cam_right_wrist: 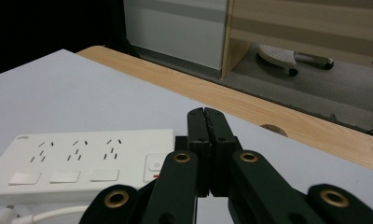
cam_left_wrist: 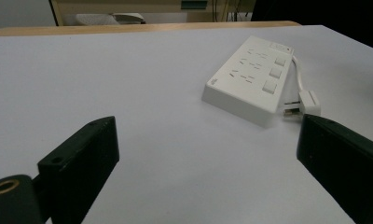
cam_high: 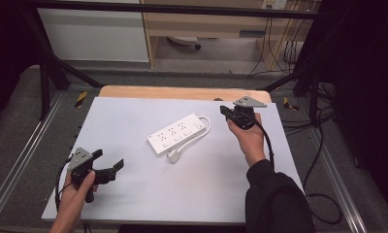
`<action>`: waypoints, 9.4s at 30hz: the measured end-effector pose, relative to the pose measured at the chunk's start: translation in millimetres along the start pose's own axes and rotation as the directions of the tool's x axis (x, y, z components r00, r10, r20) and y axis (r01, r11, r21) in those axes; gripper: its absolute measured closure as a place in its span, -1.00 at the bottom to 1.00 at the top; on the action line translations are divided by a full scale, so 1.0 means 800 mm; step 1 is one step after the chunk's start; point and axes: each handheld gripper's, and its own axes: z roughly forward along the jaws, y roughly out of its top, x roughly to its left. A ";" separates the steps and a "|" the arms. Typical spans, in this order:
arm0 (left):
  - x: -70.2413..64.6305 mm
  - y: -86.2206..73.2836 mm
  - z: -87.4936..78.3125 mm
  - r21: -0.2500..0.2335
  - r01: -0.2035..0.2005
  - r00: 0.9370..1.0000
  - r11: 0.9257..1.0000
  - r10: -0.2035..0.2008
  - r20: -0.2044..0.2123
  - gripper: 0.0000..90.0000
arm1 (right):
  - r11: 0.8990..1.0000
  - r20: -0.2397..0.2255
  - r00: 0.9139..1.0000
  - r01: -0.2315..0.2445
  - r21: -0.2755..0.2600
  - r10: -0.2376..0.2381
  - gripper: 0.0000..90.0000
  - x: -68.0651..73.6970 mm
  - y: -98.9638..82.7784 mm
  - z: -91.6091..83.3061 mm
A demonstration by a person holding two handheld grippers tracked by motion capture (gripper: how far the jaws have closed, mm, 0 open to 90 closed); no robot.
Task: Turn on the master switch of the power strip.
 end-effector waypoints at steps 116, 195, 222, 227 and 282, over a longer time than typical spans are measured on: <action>0.002 0.002 -0.004 -0.004 -0.021 1.000 1.000 0.021 -0.013 -0.88 | 0.969 -0.023 1.000 0.019 0.245 -0.014 1.00 0.046 -0.048 0.134; 0.002 0.001 -0.003 0.008 -0.020 1.000 1.000 0.021 -0.019 -0.88 | 0.971 -0.012 1.000 0.017 0.240 -0.015 1.00 0.052 -0.057 0.135; 0.000 0.000 -0.002 0.017 -0.036 0.999 0.999 0.036 -0.018 -0.88 | 0.970 -0.011 1.000 0.018 0.242 -0.016 1.00 0.052 -0.057 0.136; 0.000 0.001 -0.002 0.017 -0.036 0.999 0.999 0.037 -0.019 -0.88 | 0.970 -0.012 1.000 0.018 0.242 -0.016 1.00 0.051 -0.057 0.136; 0.002 0.000 -0.002 0.023 -0.035 0.999 0.999 0.035 -0.024 -0.88 | 0.979 -0.018 0.999 -0.035 0.202 0.040 1.00 0.044 -0.042 0.123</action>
